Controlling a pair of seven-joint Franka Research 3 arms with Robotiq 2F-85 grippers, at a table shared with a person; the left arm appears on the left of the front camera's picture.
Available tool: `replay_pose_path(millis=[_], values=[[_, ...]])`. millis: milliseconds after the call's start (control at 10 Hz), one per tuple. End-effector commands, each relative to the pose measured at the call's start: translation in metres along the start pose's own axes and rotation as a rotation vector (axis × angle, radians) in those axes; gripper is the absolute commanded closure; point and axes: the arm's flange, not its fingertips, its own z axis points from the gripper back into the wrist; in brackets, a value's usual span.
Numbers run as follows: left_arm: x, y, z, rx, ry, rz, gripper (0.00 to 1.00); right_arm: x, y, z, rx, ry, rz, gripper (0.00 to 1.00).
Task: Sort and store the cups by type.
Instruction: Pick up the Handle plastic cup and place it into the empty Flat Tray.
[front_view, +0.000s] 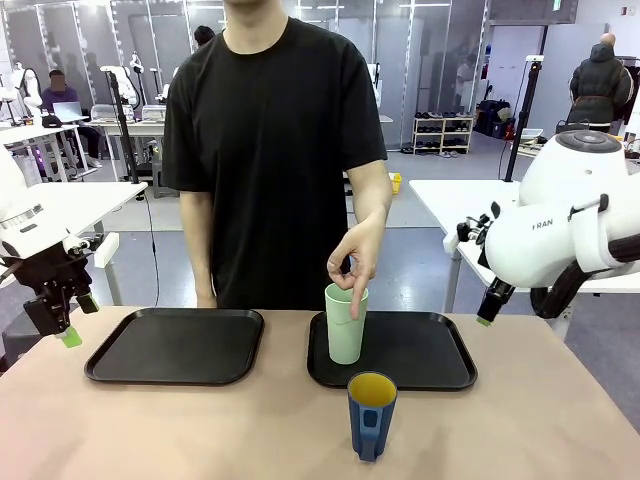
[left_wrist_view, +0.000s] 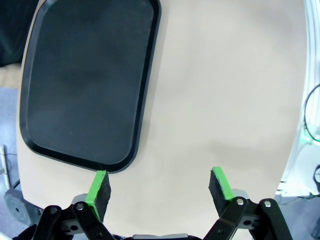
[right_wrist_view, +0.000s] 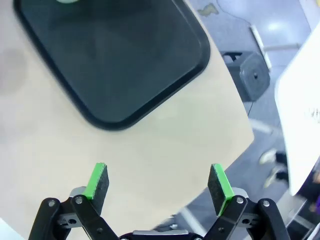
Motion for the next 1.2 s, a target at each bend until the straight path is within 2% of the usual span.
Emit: replay_pose_path(millis=[0, 200, 400, 700, 800, 1100], values=[[0.0, 0.001, 0.001, 0.014, 0.004, 0.002, 0.0, -0.006, -0.009, 0.003, -0.01, 0.035, 0.26, 0.0], [0.0, 0.001, 0.001, 0.014, 0.004, 0.002, 0.0, -0.003, -0.007, 0.004, 0.013, 0.01, 0.332, 0.0], [0.0, 0.001, 0.001, 0.014, 0.004, 0.002, 0.0, 0.0, 0.001, 0.0, 0.013, 0.035, 0.297, 0.0], [0.0, 0.001, 0.001, 0.014, 0.004, 0.002, 0.0, -0.001, 0.0, 0.0, 0.012, 0.034, 0.32, 0.0], [0.0, 0.001, 0.001, 0.014, 0.004, 0.002, 0.0, -0.002, 0.004, -0.004, 0.075, 0.073, 0.423, 0.0], [0.0, 0.001, 0.001, 0.014, 0.004, 0.002, 0.0, -0.016, 0.034, -0.012, 0.231, -0.027, 0.573, 0.0]])
